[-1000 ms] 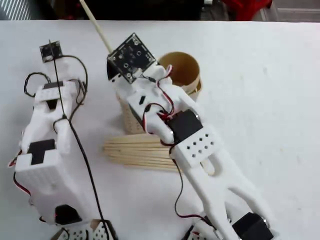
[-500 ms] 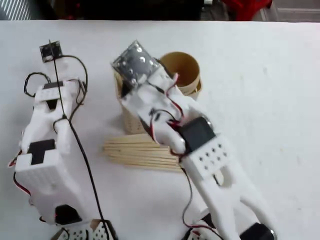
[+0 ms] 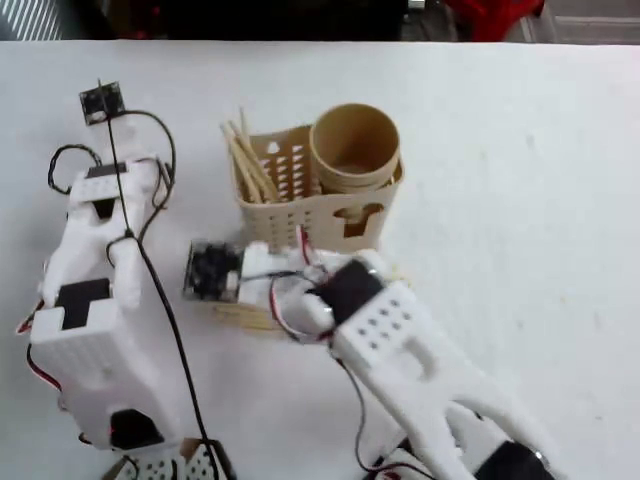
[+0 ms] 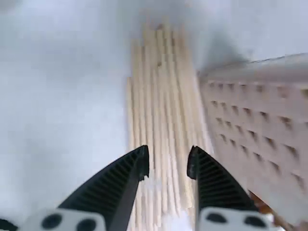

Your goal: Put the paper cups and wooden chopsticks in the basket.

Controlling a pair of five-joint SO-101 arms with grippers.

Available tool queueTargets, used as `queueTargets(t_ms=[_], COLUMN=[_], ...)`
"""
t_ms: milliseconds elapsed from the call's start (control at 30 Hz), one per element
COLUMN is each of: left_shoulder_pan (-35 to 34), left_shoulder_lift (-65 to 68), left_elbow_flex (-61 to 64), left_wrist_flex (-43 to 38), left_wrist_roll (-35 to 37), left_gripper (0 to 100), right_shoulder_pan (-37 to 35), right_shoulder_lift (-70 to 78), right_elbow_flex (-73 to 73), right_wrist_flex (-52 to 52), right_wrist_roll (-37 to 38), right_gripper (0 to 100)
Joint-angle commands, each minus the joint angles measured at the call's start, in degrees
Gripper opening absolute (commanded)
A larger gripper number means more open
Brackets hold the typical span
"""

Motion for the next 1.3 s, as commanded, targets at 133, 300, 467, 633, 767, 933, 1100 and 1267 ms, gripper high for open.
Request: queueTargets(t_ms=[133, 300, 467, 633, 767, 933, 1100, 1267], left_shoulder_pan=[-0.3, -0.3, -0.3, -0.3, -0.3, -0.3, -0.3, -0.3], left_shoulder_lift=[-0.3, -0.3, -0.3, -0.3, -0.3, -0.3, -0.3, -0.3], left_elbow_flex=[-2.9, -2.9, -2.9, -2.9, -2.9, -2.9, -2.9, -3.0], left_wrist_flex=[-1.2, -1.2, -1.3, -1.3, -1.3, -1.3, -1.3, -1.3], left_wrist_roll=[-0.5, -0.5, -0.5, -0.5, -0.5, -0.5, -0.5, -0.5], left_gripper=[16, 16, 16, 16, 16, 16, 16, 16], right_shoulder_pan=[2.4, 5.4, 6.5, 6.4, 6.4, 6.4, 6.5, 6.5], right_shoulder_lift=[10.4, 16.7, 19.6, 19.6, 19.6, 19.6, 19.5, 19.5], right_elbow_flex=[10.1, 9.9, 9.9, 9.9, 9.9, 9.8, 8.7, 5.0], right_wrist_flex=[-20.3, -26.4, -28.3, -28.3, -28.3, -28.0, -26.6, -22.5], right_wrist_roll=[2.5, 2.2, 2.1, 2.1, 2.1, 2.1, 2.0, 0.2], right_gripper=[15.1, 14.9, 14.8, 12.2, 5.1, 5.0, 4.4, 1.8])
